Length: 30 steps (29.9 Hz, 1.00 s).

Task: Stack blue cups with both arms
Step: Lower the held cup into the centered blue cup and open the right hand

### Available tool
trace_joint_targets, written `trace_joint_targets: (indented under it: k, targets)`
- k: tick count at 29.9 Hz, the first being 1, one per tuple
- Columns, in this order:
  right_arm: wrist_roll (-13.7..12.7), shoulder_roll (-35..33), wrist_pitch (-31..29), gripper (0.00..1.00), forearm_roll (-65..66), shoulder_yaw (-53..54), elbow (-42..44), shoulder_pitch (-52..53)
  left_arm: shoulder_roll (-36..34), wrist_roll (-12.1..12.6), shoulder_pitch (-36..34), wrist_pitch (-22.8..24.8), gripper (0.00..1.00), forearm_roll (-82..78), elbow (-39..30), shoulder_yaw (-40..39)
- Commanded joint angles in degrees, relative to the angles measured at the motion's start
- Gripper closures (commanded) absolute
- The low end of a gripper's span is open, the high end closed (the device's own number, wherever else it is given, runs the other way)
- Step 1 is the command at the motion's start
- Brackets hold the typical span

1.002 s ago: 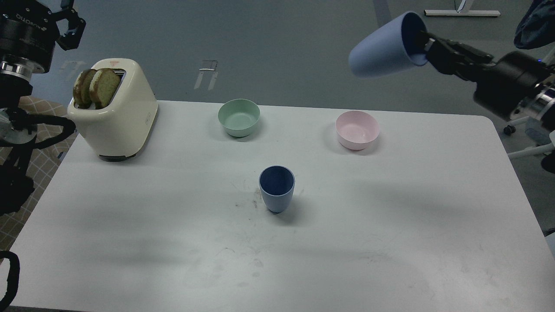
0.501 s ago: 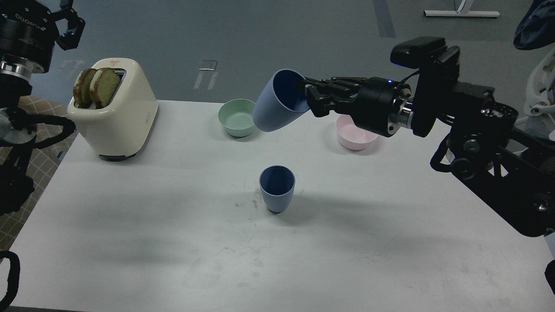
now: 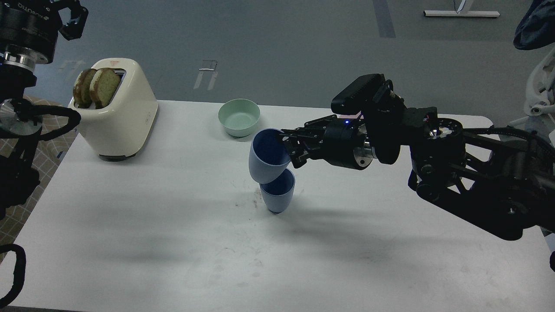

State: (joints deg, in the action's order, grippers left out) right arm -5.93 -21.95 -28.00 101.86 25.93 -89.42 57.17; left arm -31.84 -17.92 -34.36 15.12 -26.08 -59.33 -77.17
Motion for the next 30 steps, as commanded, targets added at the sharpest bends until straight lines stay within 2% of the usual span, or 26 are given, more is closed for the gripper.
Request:
trace_joint_targets:
  k: [1, 30]
  targets:
    - [0.0, -0.8, 0.0, 1.00, 0.3, -0.1, 0.5, -0.2, 0.2, 0.0, 0.0, 0.0, 0.03, 0.0, 0.0, 0.0]
    - [-0.1, -0.4, 0.0, 1.00, 2.0, -0.4, 0.8, -2.7, -0.1, 0.0, 0.0, 0.0, 0.02, 0.0, 0.0, 0.1]
